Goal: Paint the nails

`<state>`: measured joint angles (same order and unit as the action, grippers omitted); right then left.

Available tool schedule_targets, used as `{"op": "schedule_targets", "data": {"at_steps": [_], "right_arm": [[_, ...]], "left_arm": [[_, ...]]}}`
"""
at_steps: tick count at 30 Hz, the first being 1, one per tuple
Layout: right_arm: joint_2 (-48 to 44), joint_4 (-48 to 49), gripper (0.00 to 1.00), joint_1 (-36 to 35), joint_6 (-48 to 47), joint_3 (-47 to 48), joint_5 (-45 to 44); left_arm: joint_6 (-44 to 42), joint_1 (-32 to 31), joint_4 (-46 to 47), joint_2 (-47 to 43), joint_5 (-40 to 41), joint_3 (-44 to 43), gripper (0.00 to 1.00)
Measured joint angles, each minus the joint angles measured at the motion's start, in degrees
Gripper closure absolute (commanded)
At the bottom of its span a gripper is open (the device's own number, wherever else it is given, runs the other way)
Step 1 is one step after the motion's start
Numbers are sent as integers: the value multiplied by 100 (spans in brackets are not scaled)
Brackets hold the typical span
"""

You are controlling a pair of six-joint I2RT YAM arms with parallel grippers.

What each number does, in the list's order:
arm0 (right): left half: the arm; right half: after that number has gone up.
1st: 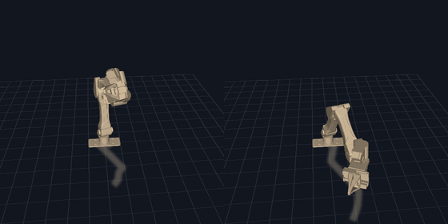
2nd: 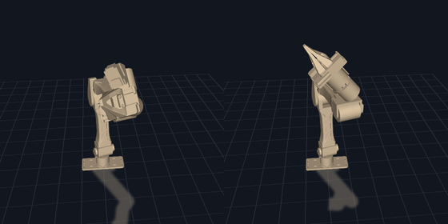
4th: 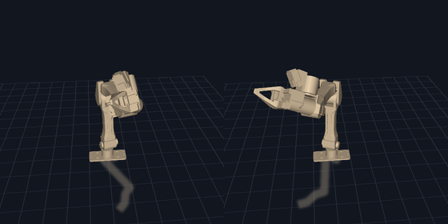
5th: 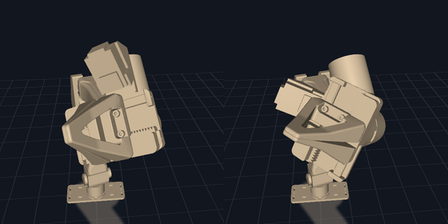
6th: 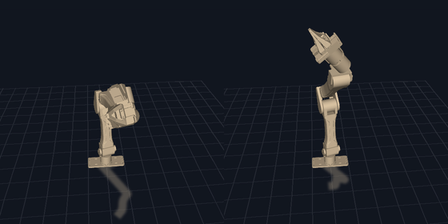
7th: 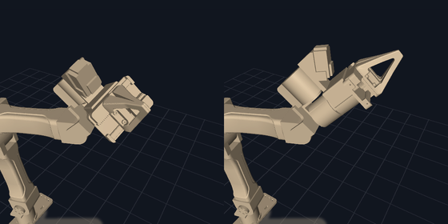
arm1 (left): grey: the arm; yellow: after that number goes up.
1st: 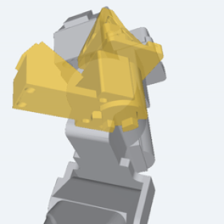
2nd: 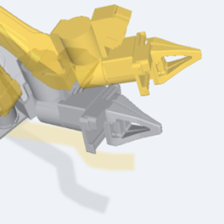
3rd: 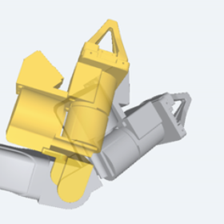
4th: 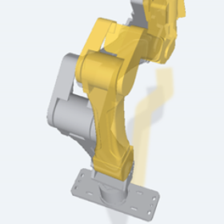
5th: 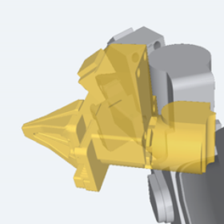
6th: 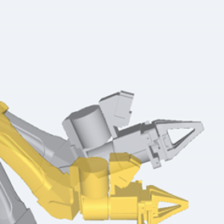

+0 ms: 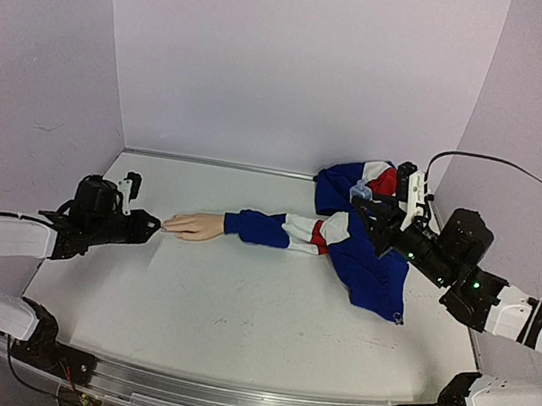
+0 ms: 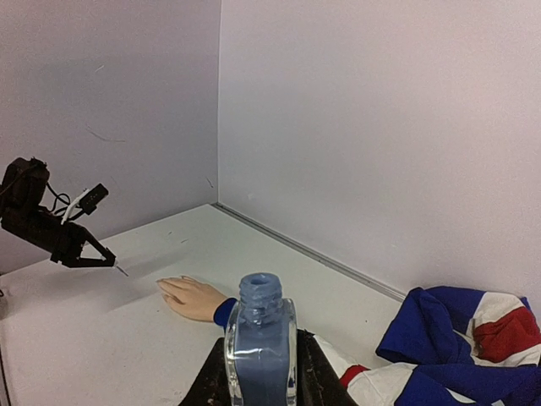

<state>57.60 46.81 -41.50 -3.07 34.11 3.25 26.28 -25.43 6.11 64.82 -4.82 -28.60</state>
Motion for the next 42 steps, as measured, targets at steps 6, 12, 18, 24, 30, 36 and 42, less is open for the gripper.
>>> {"op": "schedule_targets", "data": {"at_steps": [6,12,18,24,30,36,42], "right_arm": [[0,-11,100,0,-83,-28,-26],[11,-9,100,0,-162,-50,-31],[44,-9,100,0,-177,-61,-31],[57,-7,100,11,-190,-81,-28],[57,-4,100,11,-190,-92,-31],[57,-4,100,11,-192,-92,-28],[57,-4,100,11,-192,-92,-28]], "left_arm": [[-354,328,1294,1141,-525,35,100],[-579,367,1860,1908,-741,-2,100],[-745,409,2251,2282,-833,-68,100],[-837,470,2500,2660,-844,-234,100],[-835,476,2588,2761,-802,-254,100],[-828,476,2647,2835,-688,-304,100],[-787,476,2693,2949,-544,-376,100]]}}
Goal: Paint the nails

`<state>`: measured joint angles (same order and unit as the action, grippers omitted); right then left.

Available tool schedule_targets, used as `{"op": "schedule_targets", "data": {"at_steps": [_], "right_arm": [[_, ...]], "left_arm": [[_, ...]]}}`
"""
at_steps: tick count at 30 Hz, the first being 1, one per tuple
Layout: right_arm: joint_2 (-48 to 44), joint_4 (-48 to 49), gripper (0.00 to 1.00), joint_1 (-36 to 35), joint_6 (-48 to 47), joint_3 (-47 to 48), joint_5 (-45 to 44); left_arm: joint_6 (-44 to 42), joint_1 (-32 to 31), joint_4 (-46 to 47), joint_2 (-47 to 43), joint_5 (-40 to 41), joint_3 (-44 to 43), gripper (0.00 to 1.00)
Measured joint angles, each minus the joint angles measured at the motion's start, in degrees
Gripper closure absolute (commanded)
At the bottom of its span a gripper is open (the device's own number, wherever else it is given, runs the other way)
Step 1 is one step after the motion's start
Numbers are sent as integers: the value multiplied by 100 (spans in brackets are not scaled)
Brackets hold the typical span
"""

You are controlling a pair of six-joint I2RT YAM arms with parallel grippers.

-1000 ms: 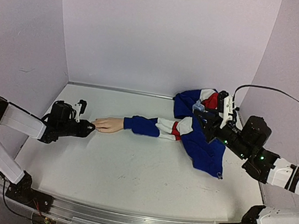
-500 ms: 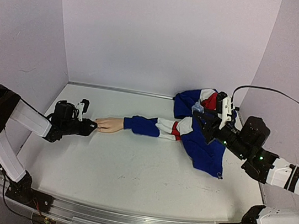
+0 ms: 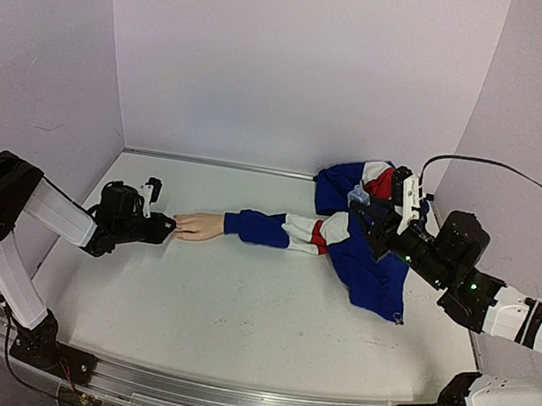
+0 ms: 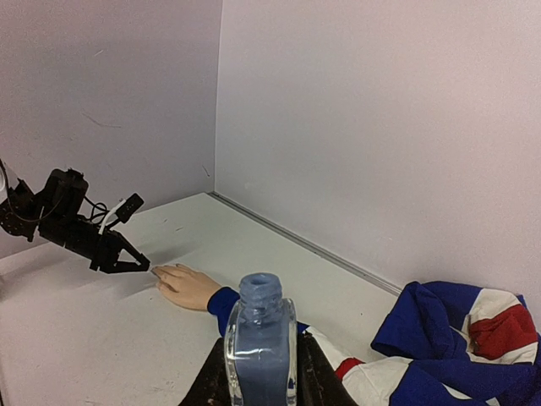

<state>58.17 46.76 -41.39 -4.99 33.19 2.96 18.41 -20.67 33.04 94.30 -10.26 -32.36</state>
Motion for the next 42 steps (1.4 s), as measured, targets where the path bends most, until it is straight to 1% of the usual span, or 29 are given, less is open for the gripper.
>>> {"op": "schedule_targets", "data": {"at_steps": [36,42], "right_arm": [[116,4,100,0,0,0,24],[116,4,100,0,0,0,26]], "left_arm": [[160,0,-70,122,9,-31,100],[160,0,-201,153,7,-66,100]]}}
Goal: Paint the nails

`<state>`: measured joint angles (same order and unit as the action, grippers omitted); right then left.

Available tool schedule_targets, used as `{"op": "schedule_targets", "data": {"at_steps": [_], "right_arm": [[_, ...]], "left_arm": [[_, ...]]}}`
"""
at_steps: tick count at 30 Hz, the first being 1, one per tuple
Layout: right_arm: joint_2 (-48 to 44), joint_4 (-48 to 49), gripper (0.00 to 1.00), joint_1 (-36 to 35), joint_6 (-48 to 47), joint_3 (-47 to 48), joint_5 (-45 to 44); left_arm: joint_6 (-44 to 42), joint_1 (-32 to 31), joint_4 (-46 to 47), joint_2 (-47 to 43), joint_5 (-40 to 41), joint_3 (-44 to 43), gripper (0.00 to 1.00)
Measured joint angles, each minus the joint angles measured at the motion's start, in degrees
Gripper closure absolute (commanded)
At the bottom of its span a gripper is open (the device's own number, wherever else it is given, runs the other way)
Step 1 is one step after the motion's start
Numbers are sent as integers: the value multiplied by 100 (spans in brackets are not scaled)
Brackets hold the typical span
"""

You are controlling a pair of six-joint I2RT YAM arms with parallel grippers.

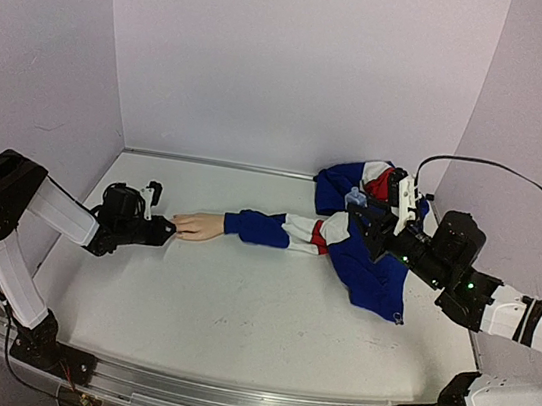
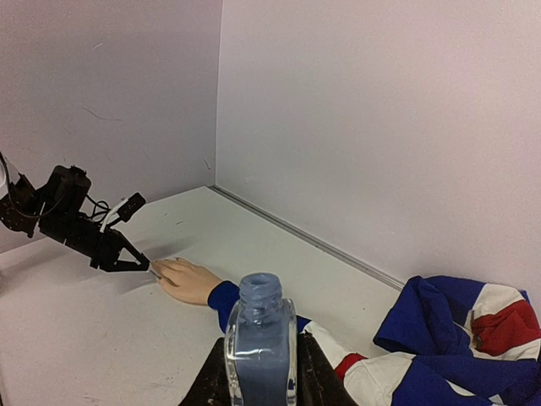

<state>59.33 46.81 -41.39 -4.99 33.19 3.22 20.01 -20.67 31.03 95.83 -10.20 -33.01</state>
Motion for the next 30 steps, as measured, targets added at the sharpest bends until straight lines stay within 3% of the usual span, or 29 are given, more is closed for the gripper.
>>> {"op": "schedule_targets", "data": {"at_steps": [30], "right_arm": [[2,0,100,0,0,0,17]], "left_arm": [[101,0,-114,26,50,-79,100]]}}
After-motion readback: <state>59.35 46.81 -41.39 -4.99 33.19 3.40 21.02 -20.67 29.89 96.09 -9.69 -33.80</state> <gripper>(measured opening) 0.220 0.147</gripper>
